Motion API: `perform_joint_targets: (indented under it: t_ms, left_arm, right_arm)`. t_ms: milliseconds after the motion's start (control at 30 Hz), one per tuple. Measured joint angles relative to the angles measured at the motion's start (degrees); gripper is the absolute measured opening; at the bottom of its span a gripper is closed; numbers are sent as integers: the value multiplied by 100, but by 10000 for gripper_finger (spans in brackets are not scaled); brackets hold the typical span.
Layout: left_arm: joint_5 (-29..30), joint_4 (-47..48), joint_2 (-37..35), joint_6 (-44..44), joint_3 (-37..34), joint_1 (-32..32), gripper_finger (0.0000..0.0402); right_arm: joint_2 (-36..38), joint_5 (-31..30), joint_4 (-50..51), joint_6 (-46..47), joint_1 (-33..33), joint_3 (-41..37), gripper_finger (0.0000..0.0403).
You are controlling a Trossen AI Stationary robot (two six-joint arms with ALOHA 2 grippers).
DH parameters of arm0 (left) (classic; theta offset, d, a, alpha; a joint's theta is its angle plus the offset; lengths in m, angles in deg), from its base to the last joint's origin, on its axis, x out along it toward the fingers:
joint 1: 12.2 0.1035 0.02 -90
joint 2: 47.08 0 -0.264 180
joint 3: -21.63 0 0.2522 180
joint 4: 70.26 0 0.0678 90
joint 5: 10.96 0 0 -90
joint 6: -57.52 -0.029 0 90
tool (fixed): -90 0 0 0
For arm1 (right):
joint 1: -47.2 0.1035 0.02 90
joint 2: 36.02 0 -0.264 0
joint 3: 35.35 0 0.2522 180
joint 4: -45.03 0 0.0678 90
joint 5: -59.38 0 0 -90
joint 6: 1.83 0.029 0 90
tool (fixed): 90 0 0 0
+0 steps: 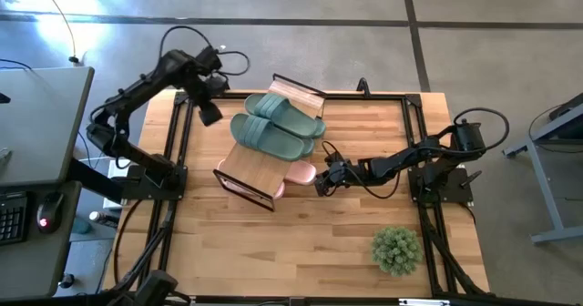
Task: Pick and place slides into the shelf
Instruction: Put the pink slide on the shelf
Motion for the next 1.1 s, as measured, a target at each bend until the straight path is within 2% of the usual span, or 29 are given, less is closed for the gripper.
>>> perform_joint_targets:
  t_ms: [200,467,600,800,967,1100]
  left_arm:
    - [-77,-382,-6,460,-492,-1,106]
    - [415,-720,-3,873,-817,-159,10]
    - [737,-928,9,1159,-916,-236,15]
    - [-206,-1518,-140,1197,-1204,-240,15]
    - [-1141,-2771,-597,1598,-1408,-242,4]
    - [-1306,-3415,-1251,1823,-1537,-242,2]
  right_arm:
    - [1,0,-12,-33,0,0,0]
    - [1,87,-7,-90,-2,0,0]
    - [1,103,-18,-138,-2,0,0]
    - [1,107,-20,-188,-2,0,0]
    - [1,135,-20,-243,-2,0,0]
    - [1,140,-20,-277,-2,0,0]
